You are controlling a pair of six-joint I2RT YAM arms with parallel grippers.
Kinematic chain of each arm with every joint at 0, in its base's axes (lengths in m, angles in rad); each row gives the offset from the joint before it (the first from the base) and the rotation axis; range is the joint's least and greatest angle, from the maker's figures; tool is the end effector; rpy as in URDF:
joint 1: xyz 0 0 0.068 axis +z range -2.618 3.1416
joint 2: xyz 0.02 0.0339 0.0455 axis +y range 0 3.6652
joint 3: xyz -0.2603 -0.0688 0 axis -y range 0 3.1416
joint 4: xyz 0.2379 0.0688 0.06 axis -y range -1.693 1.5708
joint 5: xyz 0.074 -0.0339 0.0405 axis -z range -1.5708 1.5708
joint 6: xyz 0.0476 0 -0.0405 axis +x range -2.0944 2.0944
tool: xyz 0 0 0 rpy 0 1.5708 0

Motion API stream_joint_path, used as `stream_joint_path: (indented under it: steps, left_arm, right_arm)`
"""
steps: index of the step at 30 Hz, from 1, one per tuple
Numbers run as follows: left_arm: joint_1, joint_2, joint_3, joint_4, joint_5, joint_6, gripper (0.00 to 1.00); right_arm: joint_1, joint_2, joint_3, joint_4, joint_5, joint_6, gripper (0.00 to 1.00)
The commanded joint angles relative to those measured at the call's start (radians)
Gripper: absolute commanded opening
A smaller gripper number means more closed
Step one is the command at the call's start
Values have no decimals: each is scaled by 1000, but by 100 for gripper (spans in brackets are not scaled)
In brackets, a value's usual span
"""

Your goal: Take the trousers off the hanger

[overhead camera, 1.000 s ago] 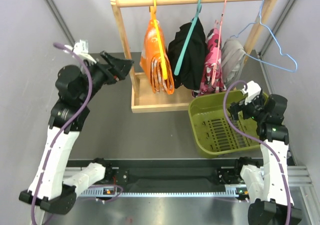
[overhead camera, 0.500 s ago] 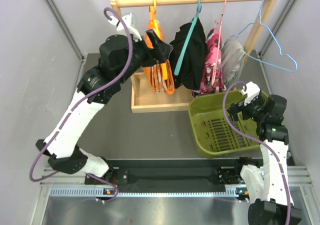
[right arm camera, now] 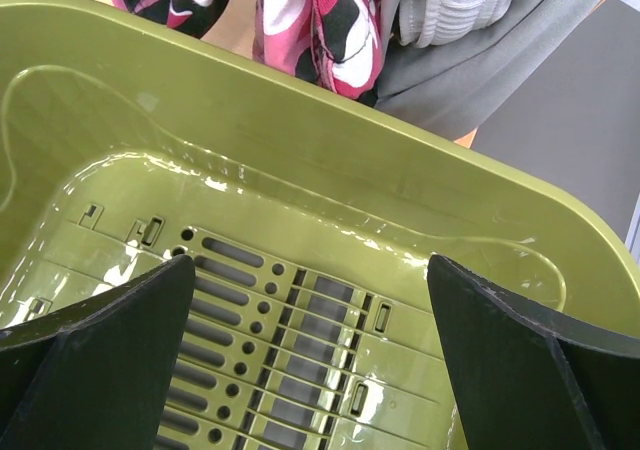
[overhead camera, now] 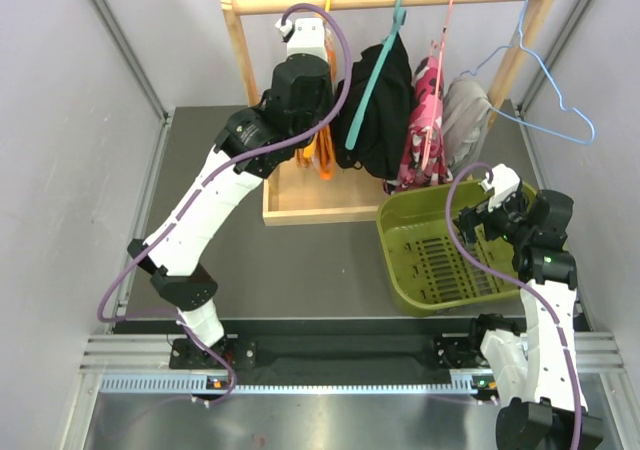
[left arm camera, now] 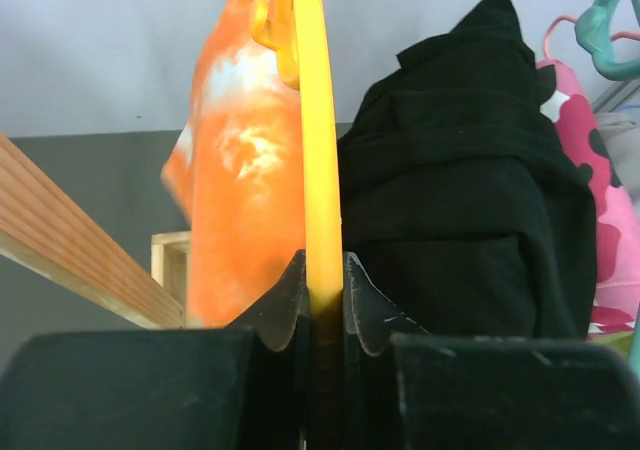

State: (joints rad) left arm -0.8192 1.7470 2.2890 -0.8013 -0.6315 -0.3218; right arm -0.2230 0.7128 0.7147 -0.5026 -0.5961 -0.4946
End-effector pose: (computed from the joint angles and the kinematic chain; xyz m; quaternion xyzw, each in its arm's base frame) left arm 0.2576 -0.2344 0.5151 0.0019 0.7768 -0.1059 0.6207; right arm 0.1623 -0.0094 0.2897 -0.2597 0.7945 0.0654 0.5451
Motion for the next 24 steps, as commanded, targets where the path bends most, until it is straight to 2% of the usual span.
stream_joint_path:
  steps: [1, 12, 24]
  left_arm:
    - [2, -15, 59, 8, -57, 84, 0]
    - [3, -164, 23, 261, 12, 167, 0]
    - [14, -277, -59, 340, 136, 66, 0]
  right_arm:
    - [10, -18, 14, 26, -27, -1, 100]
    - [8, -18, 14, 19, -37, 1, 100]
    - [8, -18, 14, 7, -68, -13, 100]
